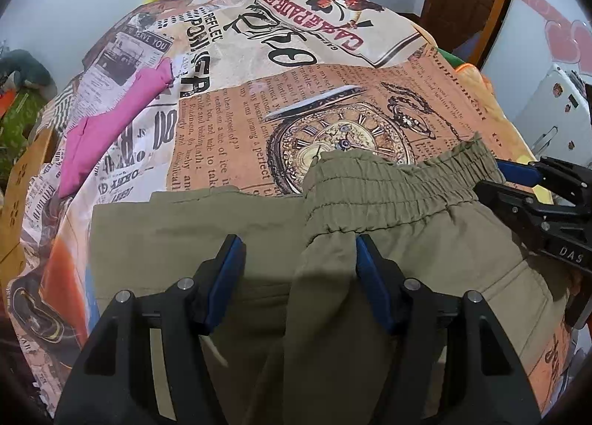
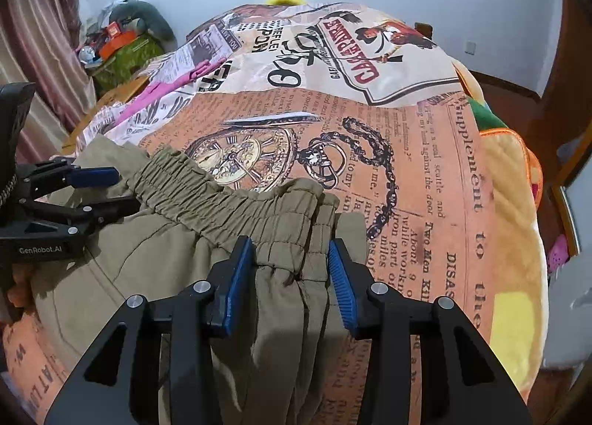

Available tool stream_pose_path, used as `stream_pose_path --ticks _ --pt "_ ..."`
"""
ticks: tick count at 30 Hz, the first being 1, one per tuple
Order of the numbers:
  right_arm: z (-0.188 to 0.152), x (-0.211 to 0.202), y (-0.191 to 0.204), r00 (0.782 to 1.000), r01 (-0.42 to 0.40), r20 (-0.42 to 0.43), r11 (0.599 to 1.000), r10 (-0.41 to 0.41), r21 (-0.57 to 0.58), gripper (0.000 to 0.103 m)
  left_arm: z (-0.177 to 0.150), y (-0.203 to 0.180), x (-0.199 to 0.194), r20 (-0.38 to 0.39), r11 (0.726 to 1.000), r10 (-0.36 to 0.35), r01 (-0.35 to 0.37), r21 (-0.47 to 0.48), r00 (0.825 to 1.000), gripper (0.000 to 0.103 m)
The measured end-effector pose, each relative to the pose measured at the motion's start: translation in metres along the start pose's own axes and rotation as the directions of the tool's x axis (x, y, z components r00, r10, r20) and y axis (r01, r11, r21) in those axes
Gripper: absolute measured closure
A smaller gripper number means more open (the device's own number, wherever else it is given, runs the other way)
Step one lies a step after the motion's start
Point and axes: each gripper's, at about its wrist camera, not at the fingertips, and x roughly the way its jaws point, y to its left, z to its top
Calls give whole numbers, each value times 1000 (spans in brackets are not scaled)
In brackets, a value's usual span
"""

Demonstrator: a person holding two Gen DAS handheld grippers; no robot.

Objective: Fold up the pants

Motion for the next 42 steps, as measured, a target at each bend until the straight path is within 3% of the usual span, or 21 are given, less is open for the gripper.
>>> stream_pose_path --ticks 6,10,16,21,28,31,42 --pt "5 -14 3 1000 27 -6 1000 -27 9 64 -7 7 -26 31 999 24 -24 23 999 39" --pt "5 -31 3 999 44 17 999 -45 31 64 -14 29 -49 64 999 39 -38 -20 997 38" --pt "-1 -56 0 997 45 59 996 -49 72 48 -27 69 -63 62 992 90 -85 -90 994 29" --pt "-13 -53 -2 999 17 28 993 -20 120 46 -48 91 -55 -6 989 47 -48 -140 999 29" --pt "-42 -31 3 999 -5 -52 986 14 167 46 -67 87 -37 -62 987 0 -10 -159 998 29" --pt "-46 -29 -4 999 -15 -33 976 23 218 37 -65 84 -33 -57 987 -14 5 -163 998 29" --pt "-43 -13 -25 988 -135 -22 934 151 331 36 -50 88 -22 -26 976 -101 94 -197 995 32"
